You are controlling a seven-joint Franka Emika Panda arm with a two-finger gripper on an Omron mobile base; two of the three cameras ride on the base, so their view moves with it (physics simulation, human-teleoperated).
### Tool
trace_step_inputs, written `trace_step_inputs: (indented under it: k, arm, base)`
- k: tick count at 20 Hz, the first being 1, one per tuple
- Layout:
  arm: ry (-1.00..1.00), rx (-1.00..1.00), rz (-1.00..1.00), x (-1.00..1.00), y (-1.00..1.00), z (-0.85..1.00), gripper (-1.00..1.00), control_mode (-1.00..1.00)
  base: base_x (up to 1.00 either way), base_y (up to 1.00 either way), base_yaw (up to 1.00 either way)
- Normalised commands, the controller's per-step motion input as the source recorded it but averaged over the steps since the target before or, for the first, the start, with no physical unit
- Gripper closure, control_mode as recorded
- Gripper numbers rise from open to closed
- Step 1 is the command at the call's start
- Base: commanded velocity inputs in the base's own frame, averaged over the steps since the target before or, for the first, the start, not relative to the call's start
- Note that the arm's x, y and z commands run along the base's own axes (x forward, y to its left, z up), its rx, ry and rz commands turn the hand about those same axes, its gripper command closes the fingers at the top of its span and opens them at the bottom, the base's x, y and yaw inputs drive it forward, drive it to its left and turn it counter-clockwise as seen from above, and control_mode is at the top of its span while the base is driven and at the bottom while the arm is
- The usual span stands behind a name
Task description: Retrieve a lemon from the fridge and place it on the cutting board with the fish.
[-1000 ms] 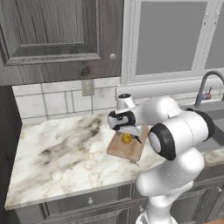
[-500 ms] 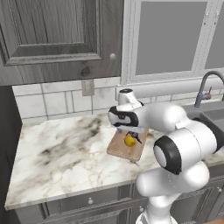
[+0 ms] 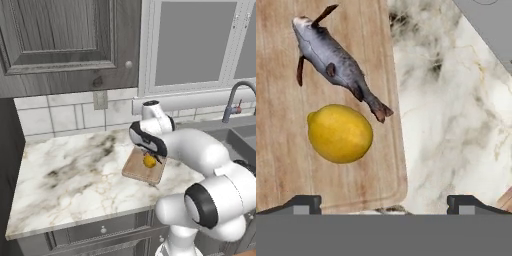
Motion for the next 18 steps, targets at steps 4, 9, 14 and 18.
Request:
trace_step_inputs:
  k: [4,9,14,18]
  arm:
    - [0.00,0.00,-0.04,-0.92,-0.58,0.31,-1.00,-1.00]
    - [0.00,0.02,0.01,-0.67,-0.33,0.56,-1.00,-1.00]
    - [0.00,0.01,0.23,-0.74,0.00,0.71,-1.00,-1.00]
    - [0.00,0.00,0.34,-0.79,0.11,0.65,-1.00,-1.00]
  base:
    - [0.00,0.00,0.00]
    - [0.00,0.00,0.00]
    - [0.00,0.00,0.00]
    - [0.00,0.00,0.00]
